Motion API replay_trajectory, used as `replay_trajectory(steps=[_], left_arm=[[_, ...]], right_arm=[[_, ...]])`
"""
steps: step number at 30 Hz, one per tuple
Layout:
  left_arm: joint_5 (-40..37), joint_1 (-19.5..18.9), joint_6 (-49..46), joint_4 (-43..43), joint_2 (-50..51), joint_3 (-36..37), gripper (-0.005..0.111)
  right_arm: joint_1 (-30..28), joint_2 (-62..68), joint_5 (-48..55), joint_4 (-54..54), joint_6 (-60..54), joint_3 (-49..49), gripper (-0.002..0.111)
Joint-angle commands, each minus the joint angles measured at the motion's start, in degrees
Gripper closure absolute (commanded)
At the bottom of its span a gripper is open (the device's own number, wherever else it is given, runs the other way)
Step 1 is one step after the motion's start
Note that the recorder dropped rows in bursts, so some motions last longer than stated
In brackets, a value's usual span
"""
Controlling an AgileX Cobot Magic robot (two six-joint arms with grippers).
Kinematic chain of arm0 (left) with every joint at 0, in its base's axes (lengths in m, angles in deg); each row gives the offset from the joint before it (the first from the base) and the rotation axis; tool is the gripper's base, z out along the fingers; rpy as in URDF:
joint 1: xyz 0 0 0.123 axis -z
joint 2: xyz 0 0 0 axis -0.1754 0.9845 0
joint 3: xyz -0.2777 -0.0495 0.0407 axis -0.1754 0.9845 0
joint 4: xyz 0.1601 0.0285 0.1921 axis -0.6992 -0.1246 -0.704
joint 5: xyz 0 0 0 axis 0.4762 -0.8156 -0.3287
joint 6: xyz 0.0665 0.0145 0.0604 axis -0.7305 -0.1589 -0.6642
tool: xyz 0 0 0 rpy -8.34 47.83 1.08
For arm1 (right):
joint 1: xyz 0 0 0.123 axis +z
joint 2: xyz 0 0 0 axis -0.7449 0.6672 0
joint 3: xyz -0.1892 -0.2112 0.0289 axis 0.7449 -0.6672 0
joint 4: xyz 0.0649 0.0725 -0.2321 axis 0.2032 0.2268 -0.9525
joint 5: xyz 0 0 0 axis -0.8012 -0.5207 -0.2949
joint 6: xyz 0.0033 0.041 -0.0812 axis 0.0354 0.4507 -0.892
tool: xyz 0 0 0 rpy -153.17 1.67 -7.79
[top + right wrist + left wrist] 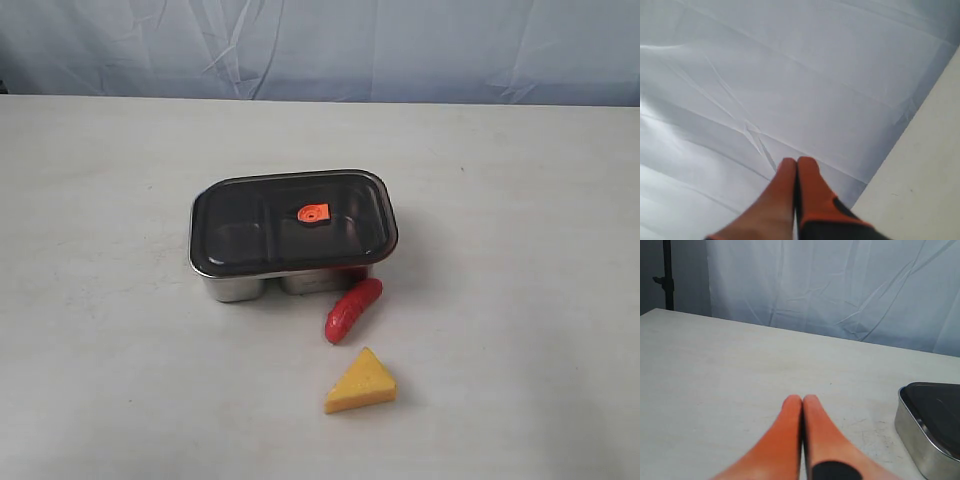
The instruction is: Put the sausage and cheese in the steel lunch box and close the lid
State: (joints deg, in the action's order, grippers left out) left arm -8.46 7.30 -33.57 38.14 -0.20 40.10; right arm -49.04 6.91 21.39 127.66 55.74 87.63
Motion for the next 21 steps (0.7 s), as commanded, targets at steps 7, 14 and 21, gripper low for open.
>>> replay_trajectory(steps=[7, 14, 21], left_arm=[[0.8, 0.0, 0.0, 0.4, -0.2, 0.1, 0.107], [0.8, 0.0, 0.0, 0.4, -0.2, 0.1, 0.107], [0.8, 0.0, 0.0, 0.4, -0.2, 0.1, 0.107]], right_arm=[[-0.3, 38.2, 18.3, -9.3, -19.0, 26.7, 0.109], [-0.3, 74.4, 41.3, 15.8, -48.1, 43.5, 0.108], [-0.3, 96.2, 52.0, 33.5, -63.7, 45.0, 0.059]])
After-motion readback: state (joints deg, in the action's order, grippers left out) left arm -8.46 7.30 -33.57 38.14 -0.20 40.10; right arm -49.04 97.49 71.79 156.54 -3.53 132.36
